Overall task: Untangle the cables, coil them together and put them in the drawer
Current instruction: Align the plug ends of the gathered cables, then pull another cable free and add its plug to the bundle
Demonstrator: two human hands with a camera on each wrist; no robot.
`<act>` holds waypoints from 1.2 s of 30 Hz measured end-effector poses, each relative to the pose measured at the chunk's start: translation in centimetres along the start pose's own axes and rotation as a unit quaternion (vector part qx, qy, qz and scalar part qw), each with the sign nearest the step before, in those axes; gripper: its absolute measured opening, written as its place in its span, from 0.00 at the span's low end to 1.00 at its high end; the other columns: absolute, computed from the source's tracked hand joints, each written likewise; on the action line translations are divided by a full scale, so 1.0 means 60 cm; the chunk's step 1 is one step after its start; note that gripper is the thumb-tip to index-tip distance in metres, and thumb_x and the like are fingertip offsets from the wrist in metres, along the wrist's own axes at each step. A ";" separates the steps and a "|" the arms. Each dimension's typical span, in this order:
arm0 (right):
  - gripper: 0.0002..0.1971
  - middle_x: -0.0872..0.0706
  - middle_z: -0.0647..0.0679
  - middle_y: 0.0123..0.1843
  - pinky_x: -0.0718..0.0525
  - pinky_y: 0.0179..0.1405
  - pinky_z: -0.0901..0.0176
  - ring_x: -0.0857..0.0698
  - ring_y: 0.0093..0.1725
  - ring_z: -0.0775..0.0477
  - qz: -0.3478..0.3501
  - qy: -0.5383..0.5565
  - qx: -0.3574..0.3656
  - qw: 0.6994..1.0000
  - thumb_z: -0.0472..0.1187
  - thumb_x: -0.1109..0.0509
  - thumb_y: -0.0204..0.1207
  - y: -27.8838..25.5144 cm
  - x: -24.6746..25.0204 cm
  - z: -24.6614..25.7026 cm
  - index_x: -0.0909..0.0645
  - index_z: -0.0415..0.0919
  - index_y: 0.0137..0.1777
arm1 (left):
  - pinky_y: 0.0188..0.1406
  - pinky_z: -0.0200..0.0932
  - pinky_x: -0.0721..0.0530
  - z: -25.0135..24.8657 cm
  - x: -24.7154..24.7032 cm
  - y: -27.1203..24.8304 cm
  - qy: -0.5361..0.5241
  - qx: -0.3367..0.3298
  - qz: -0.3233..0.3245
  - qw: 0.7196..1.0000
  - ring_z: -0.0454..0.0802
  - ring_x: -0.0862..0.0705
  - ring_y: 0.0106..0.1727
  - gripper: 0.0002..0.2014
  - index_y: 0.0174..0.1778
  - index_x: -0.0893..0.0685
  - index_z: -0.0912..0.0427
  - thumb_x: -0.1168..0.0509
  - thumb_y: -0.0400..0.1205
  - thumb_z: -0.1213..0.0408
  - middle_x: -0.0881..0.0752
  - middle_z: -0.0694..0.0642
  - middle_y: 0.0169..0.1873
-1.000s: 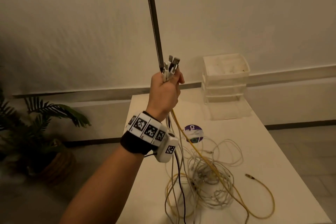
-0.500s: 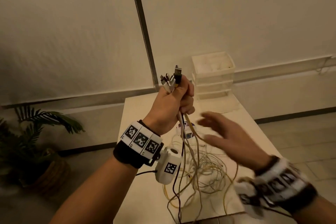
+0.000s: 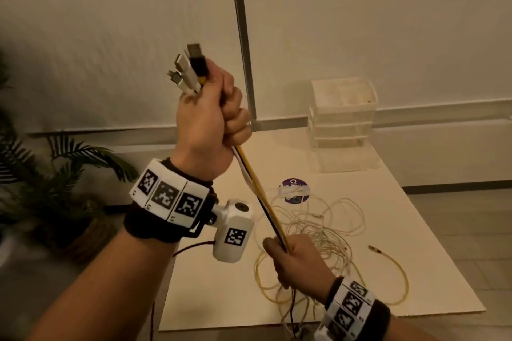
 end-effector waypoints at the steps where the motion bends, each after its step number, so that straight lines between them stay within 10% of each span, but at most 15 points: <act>1: 0.29 0.28 0.48 0.16 0.27 0.21 0.58 0.28 0.15 0.48 0.009 0.001 -0.011 1.000 0.61 0.33 0.76 -0.002 0.002 -0.019 0.31 0.40 0.22 | 0.14 0.30 0.43 -0.007 0.002 -0.001 0.003 -0.010 -0.005 1.000 0.40 0.43 0.16 0.21 0.31 0.32 0.54 0.49 0.89 0.49 0.39 0.47 0.19; 14: 0.22 0.30 0.54 0.24 0.29 0.37 0.55 0.29 0.28 0.56 0.171 -0.156 -0.141 0.963 0.56 0.31 0.74 -0.045 0.005 -0.138 0.33 0.50 0.24 | 0.15 0.33 0.45 0.033 0.008 -0.018 0.059 0.006 0.002 0.998 0.41 0.44 0.17 0.22 0.30 0.32 0.52 0.50 0.89 0.47 0.39 0.46 0.19; 16: 0.10 0.20 0.58 0.38 0.21 0.51 0.49 0.22 0.40 0.57 0.202 -0.172 -0.133 0.955 0.45 0.30 0.74 -0.057 0.037 -0.141 0.26 0.61 0.38 | 0.16 0.33 0.46 0.057 0.003 -0.018 0.074 0.020 -0.003 0.997 0.42 0.44 0.17 0.22 0.30 0.32 0.54 0.50 0.89 0.49 0.38 0.46 0.19; 18: 0.25 0.18 0.52 0.61 0.24 0.63 0.53 0.20 0.61 0.52 0.204 -0.155 -0.150 0.955 0.32 0.33 0.69 -0.058 0.097 -0.146 0.27 0.65 0.55 | 0.17 0.34 0.47 0.083 -0.002 -0.023 0.088 0.043 -0.012 0.995 0.42 0.45 0.17 0.21 0.29 0.32 0.55 0.49 0.89 0.53 0.38 0.47 0.19; 22: 0.31 0.15 0.45 0.59 0.22 0.35 0.58 0.17 0.52 0.47 0.060 -0.072 -0.216 0.972 0.26 0.42 0.55 -0.036 0.259 -0.183 0.18 0.48 0.58 | 0.18 0.36 0.48 0.132 -0.013 -0.035 0.088 0.095 0.000 0.992 0.42 0.45 0.17 0.17 0.29 0.25 0.57 0.42 0.83 0.54 0.40 0.50 0.19; 25: 0.25 0.16 0.48 0.59 0.24 0.29 0.61 0.20 0.40 0.50 0.080 -0.131 -0.307 0.939 0.24 0.39 0.67 -0.017 0.361 -0.232 0.18 0.47 0.59 | 0.17 0.34 0.47 0.162 -0.025 -0.038 0.088 0.117 0.002 0.989 0.43 0.45 0.17 0.17 0.29 0.22 0.58 0.40 0.81 0.53 0.41 0.50 0.19; 30: 0.20 0.22 0.47 0.70 0.22 0.63 0.58 0.21 0.67 0.46 -0.033 -0.450 -0.315 0.835 0.33 0.41 0.78 0.023 0.433 -0.299 0.25 0.46 0.69 | 0.19 0.38 0.49 0.201 -0.049 -0.035 0.097 0.136 0.000 0.986 0.47 0.50 0.20 0.20 0.30 0.20 0.60 0.43 0.84 0.54 0.44 0.53 0.20; 36: 0.21 0.34 0.45 0.73 0.25 0.66 0.45 0.31 0.71 0.40 -0.055 -0.562 -0.330 0.757 0.39 0.41 0.79 0.019 0.384 -0.363 0.36 0.46 0.72 | 0.20 0.39 0.50 0.229 -0.061 -0.018 0.108 0.147 -0.021 0.983 0.50 0.52 0.23 0.21 0.32 0.19 0.62 0.45 0.84 0.53 0.44 0.54 0.21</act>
Point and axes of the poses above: each hand's wrist, its own y-axis towards the middle knuckle, its own x-axis out of the back of the hand, z = x × y, the point moved 1 cm from there along y, towards the middle knuckle
